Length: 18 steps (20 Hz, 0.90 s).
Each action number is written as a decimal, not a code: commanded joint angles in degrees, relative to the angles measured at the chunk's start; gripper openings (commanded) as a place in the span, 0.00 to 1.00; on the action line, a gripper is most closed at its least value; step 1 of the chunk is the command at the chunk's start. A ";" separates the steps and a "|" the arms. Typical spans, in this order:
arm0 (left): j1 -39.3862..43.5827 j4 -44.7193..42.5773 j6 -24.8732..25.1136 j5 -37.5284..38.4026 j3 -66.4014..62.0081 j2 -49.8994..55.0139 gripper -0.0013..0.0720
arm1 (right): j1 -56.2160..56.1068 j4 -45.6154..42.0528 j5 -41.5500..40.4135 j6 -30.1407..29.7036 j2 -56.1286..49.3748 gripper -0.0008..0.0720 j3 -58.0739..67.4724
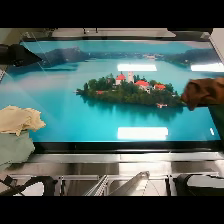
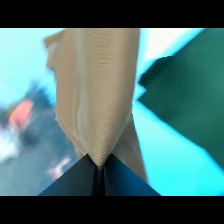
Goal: Fold the shirts.
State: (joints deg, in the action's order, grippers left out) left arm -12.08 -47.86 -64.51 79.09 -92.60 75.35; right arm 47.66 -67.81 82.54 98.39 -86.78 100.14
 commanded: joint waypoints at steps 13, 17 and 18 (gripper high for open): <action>0.04 0.02 -1.55 -0.09 0.02 0.26 0.04 | 28.55 -2.05 -11.93 -10.36 15.23 0.03 -42.12; 0.22 -0.15 -1.55 2.08 0.04 1.51 0.04 | 27.87 -2.03 -15.37 -10.71 15.28 0.03 -45.40; 0.46 -0.13 -1.55 1.99 0.02 1.90 0.04 | 27.93 -2.03 -15.30 -11.72 15.50 0.03 -45.38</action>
State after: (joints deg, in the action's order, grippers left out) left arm -11.90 -47.90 -66.17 80.20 -92.60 76.42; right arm 75.72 -70.43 69.45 88.29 -71.57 56.97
